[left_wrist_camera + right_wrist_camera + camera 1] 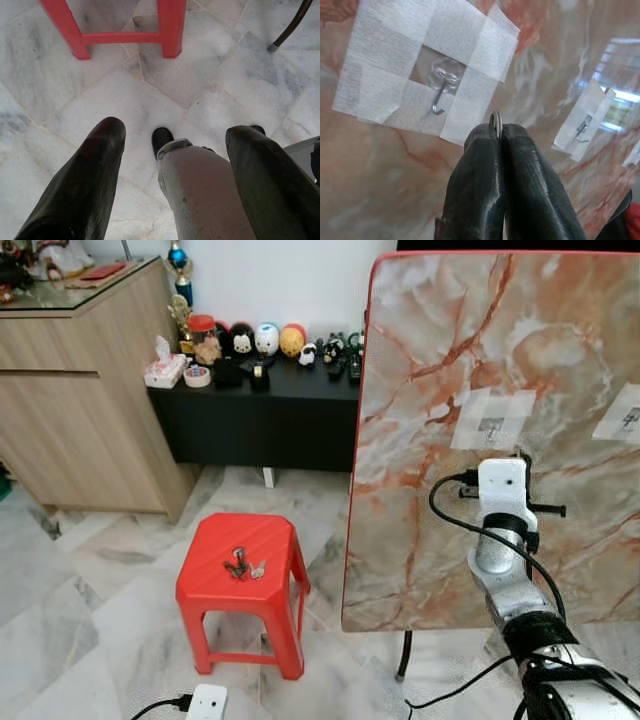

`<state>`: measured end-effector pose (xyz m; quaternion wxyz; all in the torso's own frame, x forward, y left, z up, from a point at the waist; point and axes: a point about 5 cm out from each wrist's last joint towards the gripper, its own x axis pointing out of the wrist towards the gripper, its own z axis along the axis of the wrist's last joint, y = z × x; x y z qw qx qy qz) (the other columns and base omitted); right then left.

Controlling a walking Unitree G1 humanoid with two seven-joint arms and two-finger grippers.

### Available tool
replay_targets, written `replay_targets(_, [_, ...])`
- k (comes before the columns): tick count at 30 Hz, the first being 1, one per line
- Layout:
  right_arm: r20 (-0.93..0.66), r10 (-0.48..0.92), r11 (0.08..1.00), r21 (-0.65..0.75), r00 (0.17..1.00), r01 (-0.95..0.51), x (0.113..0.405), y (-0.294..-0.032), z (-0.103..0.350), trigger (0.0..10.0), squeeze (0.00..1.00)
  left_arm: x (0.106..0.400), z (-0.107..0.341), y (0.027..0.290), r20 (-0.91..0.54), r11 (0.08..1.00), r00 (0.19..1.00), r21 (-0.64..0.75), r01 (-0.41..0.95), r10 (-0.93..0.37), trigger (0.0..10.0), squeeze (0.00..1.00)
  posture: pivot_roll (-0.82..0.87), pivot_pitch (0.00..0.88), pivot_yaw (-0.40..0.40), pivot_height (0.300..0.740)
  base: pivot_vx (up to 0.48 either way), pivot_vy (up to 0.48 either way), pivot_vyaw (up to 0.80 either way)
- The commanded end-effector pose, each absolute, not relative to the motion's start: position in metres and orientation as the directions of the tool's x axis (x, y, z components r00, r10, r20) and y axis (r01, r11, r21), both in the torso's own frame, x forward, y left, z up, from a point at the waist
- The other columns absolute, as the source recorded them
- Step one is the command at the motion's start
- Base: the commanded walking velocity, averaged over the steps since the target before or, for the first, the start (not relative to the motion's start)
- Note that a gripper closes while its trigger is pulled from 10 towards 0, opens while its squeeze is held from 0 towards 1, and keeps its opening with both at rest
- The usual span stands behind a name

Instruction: Hang keys on a hook

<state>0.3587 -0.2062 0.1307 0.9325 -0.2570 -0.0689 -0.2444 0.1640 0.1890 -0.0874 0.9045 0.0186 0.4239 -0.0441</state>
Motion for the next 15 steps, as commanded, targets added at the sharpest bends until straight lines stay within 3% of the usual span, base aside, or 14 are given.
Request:
replay_targets(1, [0.289,-0.397,0.731,-0.475,0.871,0.491,0.3636,-0.2059,0.1402,10.0,0.00,0.1593,-0.0897,0.1911,-0.787,0.995,0.614,0.000,0.102,-0.063,10.0,0.00,0.01,0.008,-0.012,0.740,0.000,0.000,0.00])
replay_targets(15, [0.281,-0.392,0.694,-0.535,0.876,0.482,0.3686,-0.2074,0.1426,10.0,0.00,0.1623,-0.0884,0.1925,-0.785,0.995,0.617,-0.002,0.097,-0.062,10.0,0.00,0.01,0.005,-0.013,0.740,0.000,0.000,0.00])
